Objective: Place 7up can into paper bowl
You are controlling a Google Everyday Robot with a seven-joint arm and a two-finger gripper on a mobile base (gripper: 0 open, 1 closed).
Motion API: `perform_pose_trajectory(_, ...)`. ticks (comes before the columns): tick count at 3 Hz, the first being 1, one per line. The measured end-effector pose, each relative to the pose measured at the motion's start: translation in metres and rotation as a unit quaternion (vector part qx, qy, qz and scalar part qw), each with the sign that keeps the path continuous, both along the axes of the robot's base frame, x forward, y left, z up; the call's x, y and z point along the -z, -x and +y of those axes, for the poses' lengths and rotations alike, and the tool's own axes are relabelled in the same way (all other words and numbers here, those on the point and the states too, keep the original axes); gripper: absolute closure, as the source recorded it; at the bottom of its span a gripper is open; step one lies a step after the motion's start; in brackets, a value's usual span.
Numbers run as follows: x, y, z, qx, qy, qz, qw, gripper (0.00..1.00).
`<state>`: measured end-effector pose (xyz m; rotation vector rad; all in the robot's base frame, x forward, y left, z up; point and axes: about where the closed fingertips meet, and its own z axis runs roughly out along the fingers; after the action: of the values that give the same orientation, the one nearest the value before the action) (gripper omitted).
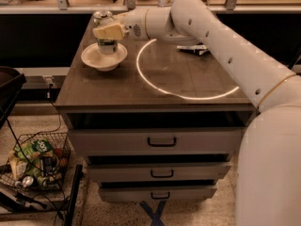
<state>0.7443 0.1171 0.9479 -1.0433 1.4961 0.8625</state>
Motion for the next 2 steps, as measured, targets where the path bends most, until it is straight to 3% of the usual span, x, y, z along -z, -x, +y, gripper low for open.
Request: perform_pose_trajectory(2,0.016,-0.001,0.003,-0.001,0.011,0.001,0.9999,1.00)
